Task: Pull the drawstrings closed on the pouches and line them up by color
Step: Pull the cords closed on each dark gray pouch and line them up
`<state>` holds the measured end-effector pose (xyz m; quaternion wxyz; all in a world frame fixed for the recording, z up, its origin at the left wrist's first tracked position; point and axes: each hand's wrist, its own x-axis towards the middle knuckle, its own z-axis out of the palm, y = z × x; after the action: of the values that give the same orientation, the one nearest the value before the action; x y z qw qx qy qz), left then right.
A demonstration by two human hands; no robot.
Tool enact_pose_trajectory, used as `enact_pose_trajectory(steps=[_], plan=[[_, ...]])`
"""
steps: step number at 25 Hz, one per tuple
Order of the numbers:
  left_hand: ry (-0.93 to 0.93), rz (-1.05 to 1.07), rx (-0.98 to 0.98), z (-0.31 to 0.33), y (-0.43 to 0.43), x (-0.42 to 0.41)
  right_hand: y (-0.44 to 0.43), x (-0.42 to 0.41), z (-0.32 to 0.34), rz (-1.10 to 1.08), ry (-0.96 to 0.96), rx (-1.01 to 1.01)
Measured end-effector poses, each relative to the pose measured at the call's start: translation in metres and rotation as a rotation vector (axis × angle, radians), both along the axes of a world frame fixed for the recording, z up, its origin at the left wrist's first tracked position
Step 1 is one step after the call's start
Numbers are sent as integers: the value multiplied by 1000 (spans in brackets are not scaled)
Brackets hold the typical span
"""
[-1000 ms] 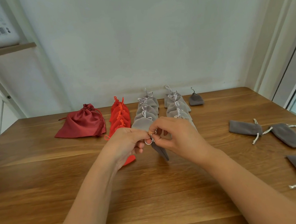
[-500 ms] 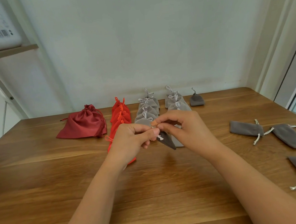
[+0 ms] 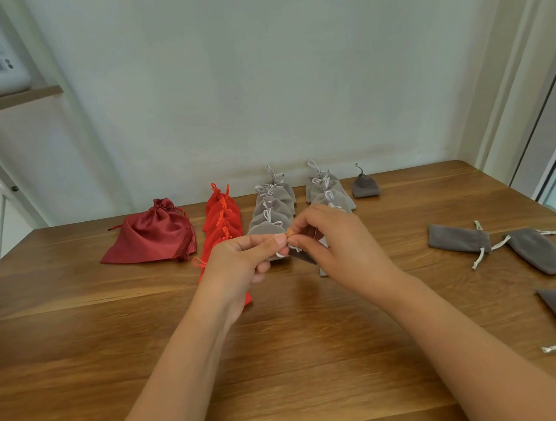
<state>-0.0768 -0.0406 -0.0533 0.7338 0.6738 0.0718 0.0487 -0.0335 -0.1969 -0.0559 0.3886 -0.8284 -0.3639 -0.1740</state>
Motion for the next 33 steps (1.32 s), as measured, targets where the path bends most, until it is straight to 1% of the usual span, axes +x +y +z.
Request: enact_pose_trajectory(steps=[4, 8, 12, 14, 17, 20, 24, 26, 27, 30, 33], plan=[[83, -60, -93, 2, 2, 1, 1, -3, 3, -6, 41, 31], [115, -70, -82, 2, 2, 1, 1, -3, 3, 14, 88, 37], [119, -88, -98, 3, 3, 2, 2, -4, 3, 21, 155, 123], [101, -95, -105, 2, 4, 2, 2, -4, 3, 37, 205, 158], [24, -64, -71, 1, 2, 3, 1, -3, 5, 108, 309, 212], [-48, -28, -50, 0, -2, 2, -1, -2, 5, 156, 334, 226], [-66, -32, -49, -4, -2, 2, -6, 0, 6, 210, 421, 253], [-65, -39, -26, -4, -3, 2, -11, 3, 12, 242, 500, 222], [-60, -41, -19, -3, -5, 1, -13, 4, 18, 239, 520, 171], [-53, -49, 6, 3, -13, -1, -22, 4, 35, 171, 463, 7], [-80, -81, 88, 10, -26, 0, -38, -2, 46, 88, 421, -6]])
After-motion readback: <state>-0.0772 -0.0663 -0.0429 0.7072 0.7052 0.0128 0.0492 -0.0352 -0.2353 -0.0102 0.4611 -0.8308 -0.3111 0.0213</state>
